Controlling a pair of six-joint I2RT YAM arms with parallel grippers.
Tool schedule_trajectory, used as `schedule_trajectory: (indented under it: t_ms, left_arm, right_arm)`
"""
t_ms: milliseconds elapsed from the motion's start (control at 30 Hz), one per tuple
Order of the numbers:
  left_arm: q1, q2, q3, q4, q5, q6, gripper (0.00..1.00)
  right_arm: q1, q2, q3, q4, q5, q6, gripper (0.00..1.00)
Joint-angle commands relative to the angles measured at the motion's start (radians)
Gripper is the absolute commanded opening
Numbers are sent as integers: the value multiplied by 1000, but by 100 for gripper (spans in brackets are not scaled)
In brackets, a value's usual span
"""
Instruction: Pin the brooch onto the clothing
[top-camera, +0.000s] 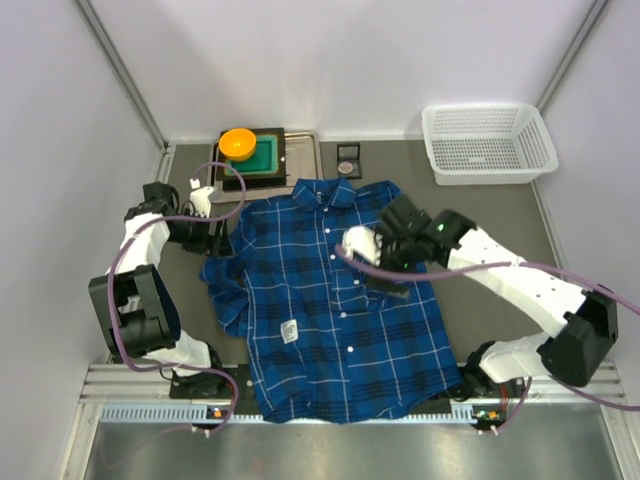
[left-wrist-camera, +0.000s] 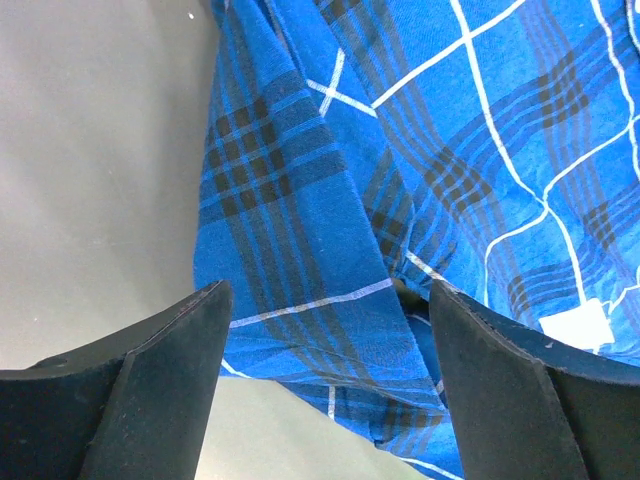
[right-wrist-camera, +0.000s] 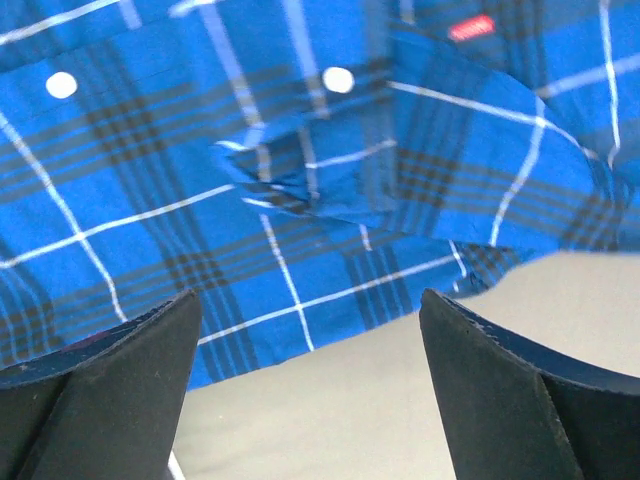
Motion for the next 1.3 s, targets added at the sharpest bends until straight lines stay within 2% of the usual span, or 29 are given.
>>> schedule_trajectory:
  t_ms: [0,100,200,333,400,633,867,1033,1100,1200,1233,1267]
  left_arm:
    - [6,-45,22,22,87,5,85]
    - [5,-42,27,29,104,-10,85]
    - [6,-41,28,37,106,-21,85]
    - [6,-53,24,35,98,-28,85]
    - [6,-59,19,43,92,-34,86]
    - [8,-76,-12,71,107,-54,87]
    - [11,-67,-22,92,118,-71,88]
    - [17,-65,-22,94,124,-74,88]
    - [20,-65,-25,94,124,-73,88]
    - [23,-68,-28,94,124,-67,88]
    - [25,-70,-30,94,124,-65,88]
    - [26,-70,-32,97,123,-65,88]
  right_arm:
    - [-184,75,62,-6,-192,40,87]
    - [-207,136,59,18,-248,71,75]
    - [-207,205,82,81,-264,119,73]
    - [-207,334,172,114,-250,267,66]
    - [-204,359,189,141,-241,332,72]
    - [-150,409,223,209,-198,490,79]
    - [-89,534,317,253,-183,496,89]
    - [-34,609,349,284,-117,484,89]
    - [-27,627,357,287,-101,478,86]
    - [-20,633,343,284,-81,472,72]
    - [-18,629,338,282,-80,470,57]
    - [-18,615,328,279,-77,468,49]
